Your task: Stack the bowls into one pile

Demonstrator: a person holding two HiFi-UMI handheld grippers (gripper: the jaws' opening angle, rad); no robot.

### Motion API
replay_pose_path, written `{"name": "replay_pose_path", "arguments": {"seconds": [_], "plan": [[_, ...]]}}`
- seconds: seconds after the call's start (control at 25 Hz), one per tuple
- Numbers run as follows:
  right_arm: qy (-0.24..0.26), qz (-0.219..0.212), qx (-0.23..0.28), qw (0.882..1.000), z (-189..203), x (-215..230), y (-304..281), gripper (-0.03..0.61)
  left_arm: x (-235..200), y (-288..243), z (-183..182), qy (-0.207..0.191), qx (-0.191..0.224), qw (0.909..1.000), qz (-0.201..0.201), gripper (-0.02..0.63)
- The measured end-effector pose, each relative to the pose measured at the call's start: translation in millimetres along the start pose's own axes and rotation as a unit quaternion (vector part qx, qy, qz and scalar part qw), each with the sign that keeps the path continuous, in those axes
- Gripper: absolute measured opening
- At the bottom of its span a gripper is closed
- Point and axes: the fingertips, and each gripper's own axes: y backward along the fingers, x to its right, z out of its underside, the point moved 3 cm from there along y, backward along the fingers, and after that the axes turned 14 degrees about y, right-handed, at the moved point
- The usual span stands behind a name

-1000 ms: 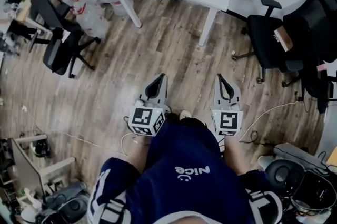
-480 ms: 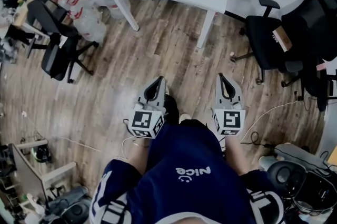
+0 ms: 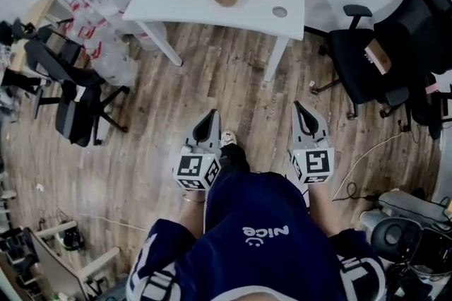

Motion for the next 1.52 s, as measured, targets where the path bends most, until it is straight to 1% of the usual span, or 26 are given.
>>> {"name": "replay_pose_path", "arguments": {"seconds": [0.16,0.32,0.44,0.6,0.8,1.04,1.24,1.4,1.52], "plan": [[-0.006,0.015,-0.009,1.0,-12.4,2.9,-43.1,0.021,-26.6,-41.0,-26.4,-0.008,-0.013,0.9996,0.024,0.017],[-0.008,0.039,-0.012,0.999,-25.6,1.1,-78.4,0.021,-55.7,-77.4,-52.0,-0.013,-0.021,0.9986,0.046,0.017],[-0.017,0.056,-0.02,0.998,-30.1,0.5,-100.0,0.021,-68.8,-99.9,-67.9,-0.019,-0.026,0.9972,0.067,0.017],[-0.025,0.07,-0.028,0.997,-33.6,-8.6,-122.5,0.021,-85.2,-119.5,-73.3,-0.021,-0.043,0.9953,0.084,0.017],[-0.029,0.061,-0.042,0.997,-30.6,-16.1,-138.1,0.021,-90.8,-130.7,-74.1,-0.024,-0.057,0.9935,0.096,0.017],[-0.036,0.051,-0.042,0.997,-27.2,-10.9,-163.2,0.021,-102.0,-137.5,-77.1,-0.023,-0.061,0.9945,0.082,0.017],[-0.047,0.03,-0.042,0.998,-18.4,-2.8,-193.4,0.021,-117.2,-152.9,-74.2,-0.012,-0.064,0.9963,0.056,0.017],[-0.042,0.007,-0.037,0.998,-18.8,23.2,-234.9,0.021,-128.8,-182.4,-83.8,0.008,-0.05,0.9983,0.03,0.017],[-0.037,-0.006,-0.034,0.999,-16.9,54.1,-280.7,0.021,-134.9,-216.0,-93.1,0.013,-0.045,0.9988,0.012,0.017]]}}
